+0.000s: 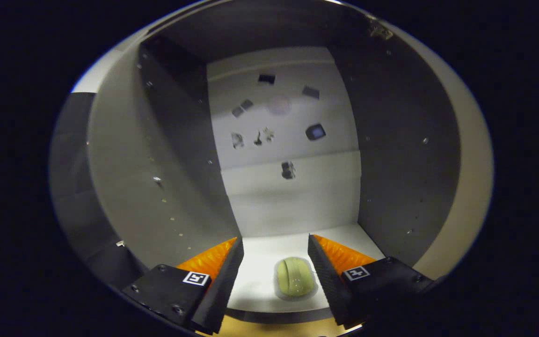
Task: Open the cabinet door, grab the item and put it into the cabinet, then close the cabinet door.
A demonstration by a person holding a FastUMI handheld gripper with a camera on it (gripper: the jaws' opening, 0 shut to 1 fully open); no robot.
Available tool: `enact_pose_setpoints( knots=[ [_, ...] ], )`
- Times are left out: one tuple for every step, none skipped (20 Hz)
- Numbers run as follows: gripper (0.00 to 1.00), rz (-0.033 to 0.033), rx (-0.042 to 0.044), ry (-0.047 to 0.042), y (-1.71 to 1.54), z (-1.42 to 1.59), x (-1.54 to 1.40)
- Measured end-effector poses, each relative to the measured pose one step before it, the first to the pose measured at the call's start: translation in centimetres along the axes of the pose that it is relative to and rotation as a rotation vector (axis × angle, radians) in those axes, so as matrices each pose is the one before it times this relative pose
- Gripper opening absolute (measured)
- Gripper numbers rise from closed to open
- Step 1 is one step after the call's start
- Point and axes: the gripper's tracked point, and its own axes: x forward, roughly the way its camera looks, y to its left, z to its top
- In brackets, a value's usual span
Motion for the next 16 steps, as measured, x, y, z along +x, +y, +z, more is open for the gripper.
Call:
enact_pose_setpoints(
  knots=[
    [0.90, 0.00619, -0.01091, -0.03157, 0.627, 0.975, -1.667],
    [0.92, 0.00097, -0.01593, -0.03289, 0.395, 0.773, -1.797],
    [0.95, -0.00001, -0.02106, -0.02710, 0.661, 0.881, -1.766],
    [0.99, -0.00110, -0.01961, -0.02908, 0.594, 0.904, -1.956],
    [0.99, -0.00559, -0.01465, -0.03063, 0.416, 0.956, -2.033],
    [0.98, -0.00556, -0.01092, -0.02383, 0.488, 0.970, -2.104],
    [0.98, -0.00506, -0.00485, -0.01226, 0.357, 0.268, -2.022],
    [0.98, 0.00367, -0.00271, -0.00445, 0.474, 0.124, -2.160],
    [0.98, 0.00405, 0.00004, -0.00229, 0.507, 0.092, -2.061],
    [0.98, 0.00700, 0.00314, -0.00483, 0.344, 0.386, -1.682],
    [0.98, 0.01090, 0.00905, -0.00743, 0.521, 0.138, -1.861],
    [0.98, 0.01164, 0.01302, -0.00247, 0.552, 0.023, -1.999],
    [0.98, -0.00826, 0.00790, 0.00392, 0.063, -0.022, -1.844],
    [0.98, -0.00999, 0.00489, 0.00579, -0.282, -0.137, -1.714],
    [0.98, -0.00331, 0.00302, 0.00794, -0.031, -0.070, -1.596],
    [0.98, 0.00018, 0.00090, 0.01053, 0.107, 0.043, -1.517]
  ],
)
